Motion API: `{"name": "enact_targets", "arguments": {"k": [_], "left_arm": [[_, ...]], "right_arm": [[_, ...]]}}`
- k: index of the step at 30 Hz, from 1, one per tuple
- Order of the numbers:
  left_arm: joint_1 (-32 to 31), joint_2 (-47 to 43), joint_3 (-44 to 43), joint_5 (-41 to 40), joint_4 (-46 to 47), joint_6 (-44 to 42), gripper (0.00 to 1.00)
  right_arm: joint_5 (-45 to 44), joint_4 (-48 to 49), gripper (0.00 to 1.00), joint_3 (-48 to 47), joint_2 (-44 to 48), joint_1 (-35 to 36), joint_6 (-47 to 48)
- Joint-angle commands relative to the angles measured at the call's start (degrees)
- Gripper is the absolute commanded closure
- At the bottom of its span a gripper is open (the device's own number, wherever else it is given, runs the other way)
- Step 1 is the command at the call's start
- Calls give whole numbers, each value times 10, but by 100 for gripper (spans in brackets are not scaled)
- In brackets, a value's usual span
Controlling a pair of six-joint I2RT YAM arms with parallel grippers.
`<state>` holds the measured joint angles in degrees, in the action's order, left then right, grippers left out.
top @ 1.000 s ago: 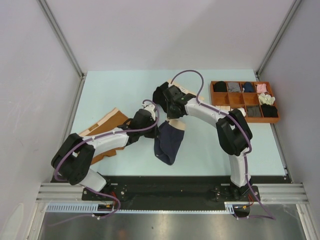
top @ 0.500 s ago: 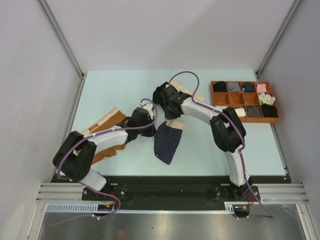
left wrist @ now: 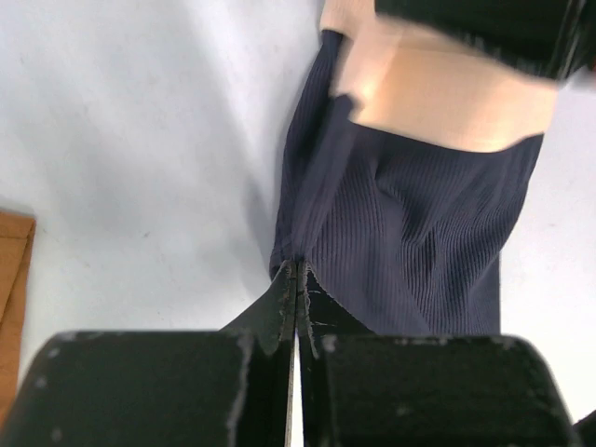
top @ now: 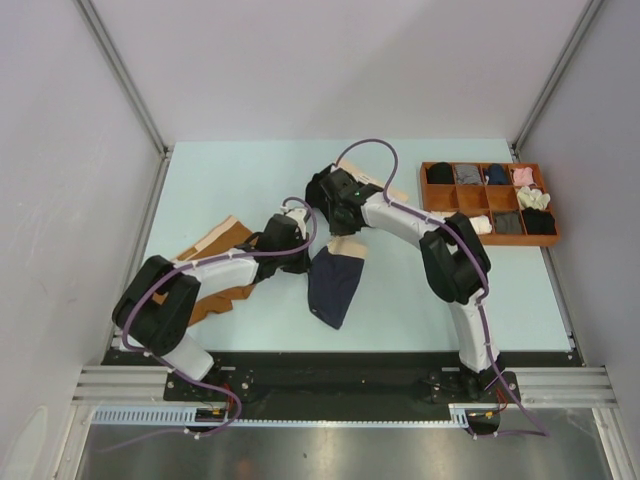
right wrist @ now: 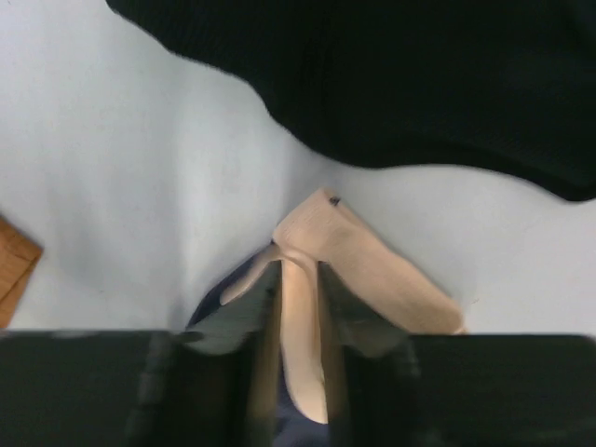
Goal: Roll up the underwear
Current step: Fold the underwear at the center of the board.
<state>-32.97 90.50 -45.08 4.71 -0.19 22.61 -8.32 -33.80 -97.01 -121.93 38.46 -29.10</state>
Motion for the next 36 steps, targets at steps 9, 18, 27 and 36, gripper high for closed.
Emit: {"name": "enact_targets", "arguments": {"k": [9,18,27,36], "left_arm": [[6,18,-19,-22,-11,-26,100],[6,20,-26,-27,-5,-40,100],[5,22,-33,-24,-11,-47,100],[6,25,-35,-26,-13,-49,99]], "right_arm": [[4,25,50,44,137,-35,43],[236,179,46,195,173,-68,137],[366,296,43,242,173,-102,209],[460,321,43,246,137,-115,274]]}}
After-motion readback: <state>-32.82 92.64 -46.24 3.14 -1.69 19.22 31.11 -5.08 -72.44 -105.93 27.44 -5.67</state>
